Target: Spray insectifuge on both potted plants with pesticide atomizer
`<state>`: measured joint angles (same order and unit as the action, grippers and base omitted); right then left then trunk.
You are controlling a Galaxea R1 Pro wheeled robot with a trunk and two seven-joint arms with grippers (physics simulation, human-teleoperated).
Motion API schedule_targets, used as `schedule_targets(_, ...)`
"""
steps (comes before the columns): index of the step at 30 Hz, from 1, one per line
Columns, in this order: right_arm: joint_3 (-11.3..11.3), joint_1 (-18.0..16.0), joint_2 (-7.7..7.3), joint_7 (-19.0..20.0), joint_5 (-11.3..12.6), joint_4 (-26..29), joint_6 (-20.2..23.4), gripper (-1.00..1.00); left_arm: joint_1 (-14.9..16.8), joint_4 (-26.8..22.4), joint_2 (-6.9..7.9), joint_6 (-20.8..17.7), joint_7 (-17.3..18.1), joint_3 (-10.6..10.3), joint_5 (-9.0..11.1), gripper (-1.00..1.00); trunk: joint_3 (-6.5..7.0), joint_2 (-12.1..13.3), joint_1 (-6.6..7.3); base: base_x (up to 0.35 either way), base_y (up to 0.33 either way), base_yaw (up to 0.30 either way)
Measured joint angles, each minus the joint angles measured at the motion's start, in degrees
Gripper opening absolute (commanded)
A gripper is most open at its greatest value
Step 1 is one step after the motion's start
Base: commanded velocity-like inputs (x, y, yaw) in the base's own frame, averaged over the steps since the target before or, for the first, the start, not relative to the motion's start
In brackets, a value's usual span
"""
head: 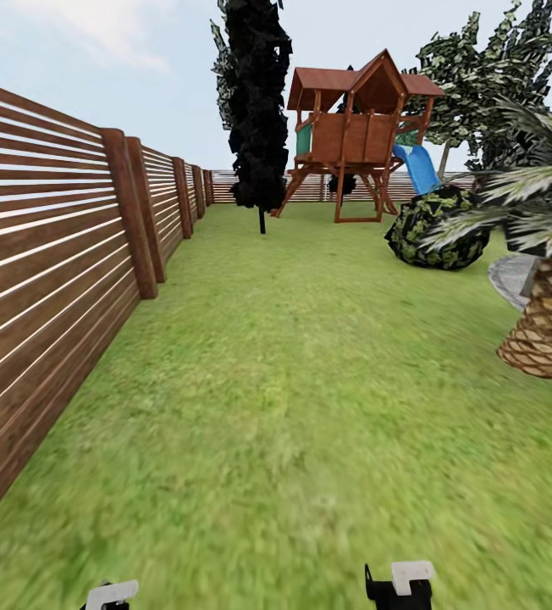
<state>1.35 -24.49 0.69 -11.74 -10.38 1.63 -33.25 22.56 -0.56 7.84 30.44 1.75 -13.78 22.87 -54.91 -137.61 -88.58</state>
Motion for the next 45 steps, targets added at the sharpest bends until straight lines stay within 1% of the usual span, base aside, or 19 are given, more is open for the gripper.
schedule_targets(45,0.0,0.0,-0.09,-0.09,-0.1,0.09,-0.09,1.0,0.0,0.0,-0.02,0.0,0.02,-0.01,-0.01,-1.0,0.0,0.0,0.0,0.339,0.0,0.0)
